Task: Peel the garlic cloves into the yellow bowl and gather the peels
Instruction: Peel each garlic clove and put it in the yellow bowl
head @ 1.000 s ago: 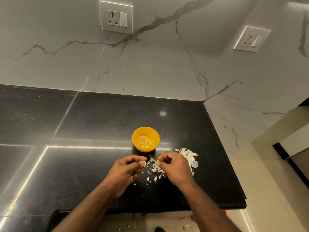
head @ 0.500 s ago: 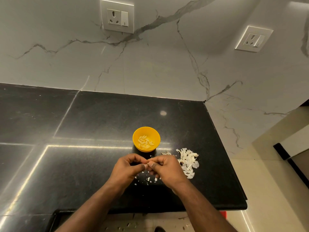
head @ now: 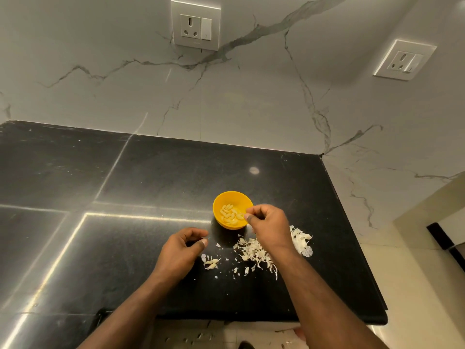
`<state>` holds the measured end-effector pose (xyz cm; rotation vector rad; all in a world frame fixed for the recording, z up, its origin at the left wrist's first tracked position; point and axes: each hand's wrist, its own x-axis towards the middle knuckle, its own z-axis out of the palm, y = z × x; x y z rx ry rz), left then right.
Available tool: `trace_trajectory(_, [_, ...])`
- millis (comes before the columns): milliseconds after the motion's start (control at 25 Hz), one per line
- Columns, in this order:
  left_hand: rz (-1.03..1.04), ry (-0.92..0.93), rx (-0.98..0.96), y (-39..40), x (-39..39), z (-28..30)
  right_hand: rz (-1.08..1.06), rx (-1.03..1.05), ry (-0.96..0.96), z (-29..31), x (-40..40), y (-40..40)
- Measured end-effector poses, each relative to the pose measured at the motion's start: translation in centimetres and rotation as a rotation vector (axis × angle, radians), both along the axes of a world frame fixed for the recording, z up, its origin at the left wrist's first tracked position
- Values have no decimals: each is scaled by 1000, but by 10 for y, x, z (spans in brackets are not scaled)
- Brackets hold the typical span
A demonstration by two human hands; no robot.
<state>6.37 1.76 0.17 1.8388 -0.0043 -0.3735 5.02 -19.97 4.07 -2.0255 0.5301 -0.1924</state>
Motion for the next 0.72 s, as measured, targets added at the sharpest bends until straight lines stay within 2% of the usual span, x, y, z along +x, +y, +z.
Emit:
trace_trajectory(120, [-66,9,100,10,0,-7,47,-84,2,5,10,5])
trace_trajectory(280, [-21,22,105,16,1,-13,412,-134,249,-15,-15,36])
trace_trajectory(400, [15,39,97,21,4,-13,621,-337,287,-29,-27,55])
trace_trajectory(560, [19,47,58,27,4,-13,620,-564,230,-39,-32,65])
trace_trajectory(720, [5,56,43,35,1,-10,515,-544,224,-41,-38,74])
